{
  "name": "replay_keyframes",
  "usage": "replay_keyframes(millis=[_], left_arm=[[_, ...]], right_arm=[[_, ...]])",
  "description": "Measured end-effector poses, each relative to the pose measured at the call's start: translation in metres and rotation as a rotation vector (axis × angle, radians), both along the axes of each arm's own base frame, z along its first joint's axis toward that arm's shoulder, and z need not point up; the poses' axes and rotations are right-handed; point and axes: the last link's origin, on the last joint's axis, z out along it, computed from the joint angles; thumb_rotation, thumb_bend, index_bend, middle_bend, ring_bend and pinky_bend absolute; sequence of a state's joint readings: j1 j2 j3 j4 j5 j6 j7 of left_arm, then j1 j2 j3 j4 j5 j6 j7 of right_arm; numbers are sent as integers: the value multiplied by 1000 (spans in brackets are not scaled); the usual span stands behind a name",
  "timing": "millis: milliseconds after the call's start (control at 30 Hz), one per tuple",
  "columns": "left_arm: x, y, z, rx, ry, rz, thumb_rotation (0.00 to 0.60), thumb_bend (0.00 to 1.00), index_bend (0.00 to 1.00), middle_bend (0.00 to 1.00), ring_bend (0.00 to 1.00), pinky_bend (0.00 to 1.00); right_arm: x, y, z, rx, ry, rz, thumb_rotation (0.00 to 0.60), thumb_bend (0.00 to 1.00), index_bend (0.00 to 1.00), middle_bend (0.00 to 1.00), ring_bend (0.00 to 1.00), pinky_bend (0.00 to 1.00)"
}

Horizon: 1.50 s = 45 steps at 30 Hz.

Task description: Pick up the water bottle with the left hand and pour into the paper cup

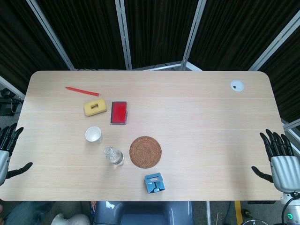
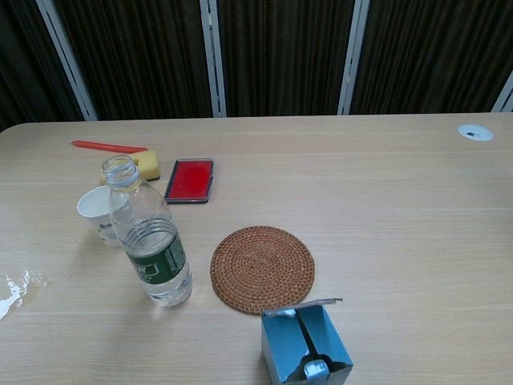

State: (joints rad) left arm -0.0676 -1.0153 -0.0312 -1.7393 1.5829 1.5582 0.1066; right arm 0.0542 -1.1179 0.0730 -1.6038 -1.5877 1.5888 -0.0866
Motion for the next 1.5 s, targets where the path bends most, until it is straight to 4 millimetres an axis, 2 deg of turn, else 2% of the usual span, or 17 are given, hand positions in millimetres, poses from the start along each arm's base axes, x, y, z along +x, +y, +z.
replay_keyframes(millis=[300,500,600,733,933,1133,1333,1500], left_arm=[[0,1,-2,-1,10,-5,600,0,0,0,0,0],[5,13,-18,-80,-52,-38,600,0,0,0,0,0],[8,24,-36,-166,-153,-52,600,0,0,0,0,0],[14,38,-73,-316,-341,-51,600,0,0,0,0,0],[21,49,-131,-487,-601,-27,600,0,0,0,0,0],[27,56,-177,-576,-773,-41,600,0,0,0,0,0],[42,69,-208,-641,-855,-71,600,0,0,0,0,0],[56,76,-219,-676,-883,-91,600,0,0,0,0,0]], right_arm=[[0,0,0,2,-3,-1,600,0,0,0,0,0],[1,-2,2,-3,-20,-7,600,0,0,0,0,0],[0,-4,1,2,-22,-19,600,0,0,0,0,0],[-2,-6,3,2,-31,-33,600,0,0,0,0,0],[-7,-7,8,-6,-36,-51,600,0,0,0,0,0],[-13,-8,9,-10,-31,-71,600,0,0,0,0,0],[-14,-10,10,-22,-27,-81,600,0,0,0,0,0],[-17,-12,9,-27,-18,-99,600,0,0,0,0,0]])
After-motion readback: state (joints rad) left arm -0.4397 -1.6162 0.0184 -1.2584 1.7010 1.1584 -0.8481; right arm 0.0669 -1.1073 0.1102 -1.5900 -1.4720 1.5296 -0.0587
